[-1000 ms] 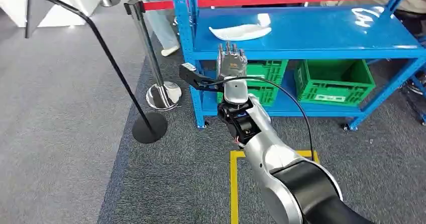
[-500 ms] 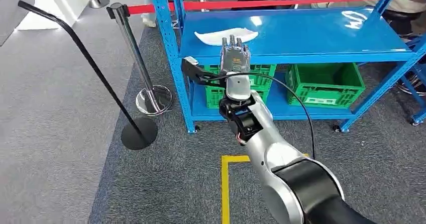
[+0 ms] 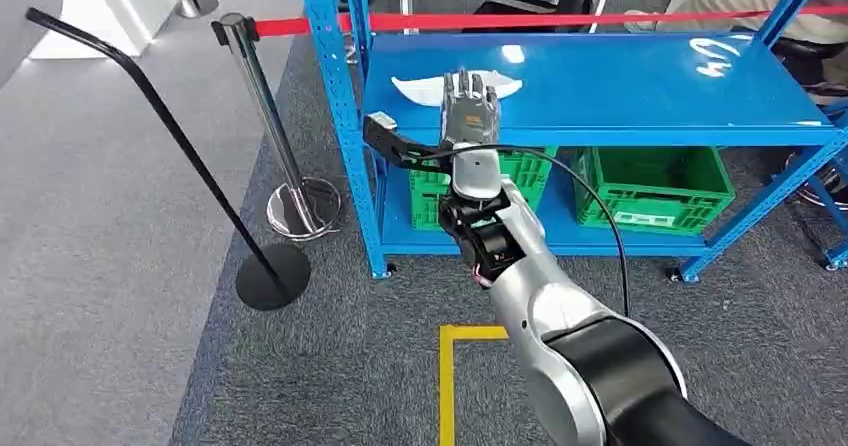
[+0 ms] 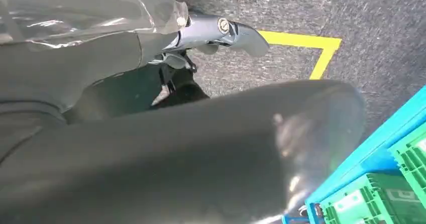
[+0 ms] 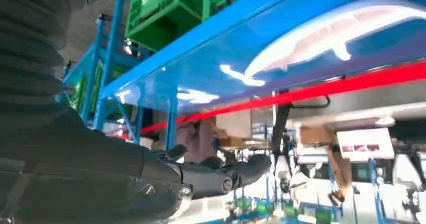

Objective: Take the parts from the cabinet and place them on the table.

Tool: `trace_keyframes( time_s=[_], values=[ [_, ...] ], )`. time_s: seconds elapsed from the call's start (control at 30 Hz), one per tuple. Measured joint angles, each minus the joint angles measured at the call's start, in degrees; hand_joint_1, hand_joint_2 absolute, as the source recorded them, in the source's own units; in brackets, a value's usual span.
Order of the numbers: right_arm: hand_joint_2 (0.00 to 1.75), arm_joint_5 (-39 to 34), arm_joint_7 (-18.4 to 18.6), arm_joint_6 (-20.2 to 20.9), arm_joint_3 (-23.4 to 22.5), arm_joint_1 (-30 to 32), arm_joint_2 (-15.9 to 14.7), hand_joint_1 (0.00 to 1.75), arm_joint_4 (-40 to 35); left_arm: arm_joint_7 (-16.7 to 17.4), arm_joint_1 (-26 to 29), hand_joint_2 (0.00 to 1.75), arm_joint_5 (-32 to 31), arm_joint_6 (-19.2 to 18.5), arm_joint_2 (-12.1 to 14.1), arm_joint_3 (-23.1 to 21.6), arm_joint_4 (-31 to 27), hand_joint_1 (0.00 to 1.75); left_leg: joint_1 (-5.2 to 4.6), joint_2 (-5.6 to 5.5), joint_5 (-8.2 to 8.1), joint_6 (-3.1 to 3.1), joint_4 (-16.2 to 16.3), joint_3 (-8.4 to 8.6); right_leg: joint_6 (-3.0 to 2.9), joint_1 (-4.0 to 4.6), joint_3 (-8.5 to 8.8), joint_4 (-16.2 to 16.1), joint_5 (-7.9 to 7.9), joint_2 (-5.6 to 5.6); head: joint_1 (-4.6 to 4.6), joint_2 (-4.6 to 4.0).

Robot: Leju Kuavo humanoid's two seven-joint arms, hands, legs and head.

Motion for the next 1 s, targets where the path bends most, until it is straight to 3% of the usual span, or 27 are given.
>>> trace_keyframes(
  time_s=[0.07, 0.1, 0.27, 0.33, 0.37, 0.4, 0.43, 0.47, 0.5, 0.53, 0.6, 0.63, 0.67, 0.77, 0.83, 0.87, 0.9, 0.93, 1.0],
  values=[
    [1.75, 0.00, 0.04, -0.02, -0.07, 0.03, -0.17, 0.00, -0.02, 0.06, 0.07, 0.00, 0.22, 0.00, -0.09, 0.02, 0.02, 0.00, 0.04, -0.04, -0.04, -0.16, -0.06, 0.65, -0.77, 0.24, 0.09, 0.13, -0.37, 0.01, -0.11, 0.00],
    [1.75, 0.00, 0.04, -0.04, -0.07, -0.01, -0.15, 0.00, -0.04, 0.09, 0.02, 0.00, 0.24, 0.02, -0.07, 0.02, 0.02, 0.00, 0.05, -0.05, -0.35, -0.24, 0.02, 0.70, -0.85, -0.11, 0.28, 0.09, -0.35, 0.02, -0.13, 0.00],
    [1.75, 0.00, 0.04, -0.04, -0.07, -0.01, -0.15, 0.00, -0.04, 0.09, 0.02, 0.00, 0.24, 0.02, -0.07, 0.02, 0.02, 0.00, 0.05, -0.05, -0.35, -0.24, 0.02, 0.70, -0.85, -0.11, 0.28, 0.09, -0.35, 0.02, -0.13, 0.00],
    [1.75, 0.00, 0.04, -0.07, -0.09, -0.08, -0.15, 0.00, -0.07, 0.09, -0.05, 0.00, 0.26, 0.07, -0.02, 0.02, 0.00, 0.00, 0.16, -0.05, -0.60, -0.28, 0.04, 0.78, -1.01, -0.57, 0.45, -0.03, -0.54, 0.03, -0.06, 0.00],
    [1.75, 0.00, 0.04, -0.09, -0.11, -0.06, -0.13, 0.00, -0.11, 0.11, -0.04, 0.00, 0.28, 0.07, 0.02, 0.02, -0.02, 0.00, 0.09, 0.02, -0.84, -0.58, 0.46, 0.49, -1.15, -0.30, 0.84, -0.08, -0.65, 0.01, 0.00, 0.00],
    [1.75, 0.02, 0.04, -0.28, -0.17, -0.13, -0.13, 0.00, -0.28, 0.11, -0.24, 0.00, 0.31, 0.20, -0.20, 0.02, -0.02, 0.00, 0.96, 0.51, -3.36, -2.01, 9.85, -5.15, -1.65, -0.75, 2.04, -0.51, -1.59, -0.04, -0.48, 0.00],
    [1.75, 0.02, 0.04, -0.28, -0.17, -0.08, -0.15, 0.00, -0.28, 0.11, -0.22, 0.00, 0.31, 0.22, -0.20, 0.02, -0.02, 0.00, 1.09, 0.55, -3.76, -2.14, 11.60, -6.41, -1.65, -0.79, 2.23, -0.57, -1.74, -0.05, -0.48, 0.00],
    [1.75, 0.02, 0.04, -0.28, -0.28, 0.64, -0.20, 0.00, -0.28, 0.11, -0.16, 0.00, -0.04, 2.25, -0.22, 0.02, -0.02, 0.00, 2.11, 0.64, 0.56, -2.69, 15.36, -13.11, -1.23, -1.19, 4.64, -0.64, -3.81, 0.07, -0.48, 0.00],
    [1.75, 0.04, 0.04, -0.35, -0.39, 0.35, -0.15, 0.00, -0.31, 0.13, -0.29, 0.00, -0.13, 3.41, -0.20, 0.02, 0.00, 0.00, 1.68, 0.48, 9.24, -2.70, 1.78, -8.57, -0.27, -1.41, 6.92, -1.58, -5.52, 0.24, -0.48, 0.00],
    [1.75, 0.04, 0.07, -0.33, -0.44, 0.33, -0.15, 0.00, -0.31, 0.11, -0.31, 0.00, -0.13, 3.43, -0.22, 0.00, 0.00, 0.00, 1.42, 0.47, 9.42, -2.18, 1.13, -8.19, 0.06, -1.35, 7.05, -1.81, -5.40, 0.43, -0.55, 0.00],
    [1.75, 0.04, 0.07, -0.39, -0.48, 0.36, -0.17, 0.00, -0.33, -0.02, -0.34, 0.00, -0.11, 3.39, -0.22, 0.02, 0.00, 0.00, 1.35, 0.47, 7.96, -1.70, 0.75, -8.11, 0.78, -1.39, 7.08, -2.39, -5.63, 0.28, -0.57, 0.00],
    [1.75, 0.04, 0.07, -0.44, -0.50, 0.28, -0.15, 0.00, -0.39, -0.09, -0.42, 0.00, -0.11, 3.39, -0.22, 0.02, -0.02, 0.00, 1.40, 0.43, 7.81, -1.56, 0.37, -7.80, 1.28, -1.36, 7.44, -2.80, -5.84, 0.18, -0.46, 0.00],
    [1.75, 0.04, 0.07, -0.50, -0.50, 0.32, -0.15, 0.00, -0.50, -0.09, -0.40, 0.00, -0.22, 3.65, -0.31, 0.00, -0.02, 0.00, 1.87, 0.50, 7.77, -1.43, -0.32, -7.15, 1.35, -1.44, 7.17, -1.96, -6.47, -0.25, -0.33, 0.00],
    [1.75, 0.07, 0.07, -0.52, -0.48, 0.17, -0.20, 0.00, -0.48, -0.02, -0.50, 0.00, -0.48, 4.85, -0.42, -0.02, -0.02, 0.00, 1.50, 0.45, 7.19, -0.48, -0.49, -6.45, 0.78, -0.81, 2.73, 6.50, -9.92, -0.38, -0.31, 0.00],
    [1.75, 0.07, 0.07, -0.50, -0.50, 0.68, -0.37, 0.00, -0.37, 0.04, -0.49, 0.00, -0.46, 5.11, -0.42, 0.00, -0.02, 0.00, 1.04, 0.32, 6.69, 0.15, -0.46, -6.00, 0.50, -0.24, -2.71, 15.30, -12.34, -0.38, -0.37, 0.00],
    [1.75, 0.07, 0.07, -0.50, -0.50, 0.94, -0.57, 0.00, -0.35, 0.07, -0.49, 0.00, -0.39, 4.87, -0.42, 0.00, -0.02, 0.00, 0.79, 0.13, 6.48, 0.30, -0.43, -5.75, 0.30, -0.03, -4.46, 17.16, -11.91, -0.38, -0.35, 0.00],
    [1.75, 0.06, 0.07, -0.50, -0.57, 1.06, -0.68, 0.00, -0.35, 0.04, -0.49, 0.00, -0.26, 4.22, -0.42, 0.00, -0.02, 0.00, 0.50, -0.09, 6.20, 0.40, -0.38, -5.34, -0.12, 0.15, -4.74, 15.91, -9.83, -0.38, -0.37, 0.00],
    [1.75, 0.07, 0.04, -0.50, -0.57, 1.00, -0.68, 0.00, -0.35, 0.04, -0.50, 0.00, -0.15, 3.69, -0.42, 0.00, -0.02, 0.00, 0.31, -0.17, 5.89, 0.40, -0.28, -4.97, -0.56, 0.32, -3.79, 12.29, -6.93, -0.39, -0.35, 0.00],
    [1.75, 0.07, 0.00, -0.50, -0.57, 0.67, -0.66, 0.00, -0.35, -0.09, -0.53, 0.00, 0.20, 2.91, -0.44, 0.02, -0.02, 0.00, 0.13, -0.24, 4.85, 0.21, 0.26, -4.28, -1.44, 0.80, 0.03, 1.85, -0.55, -0.41, -0.35, 0.00]
  ],
)
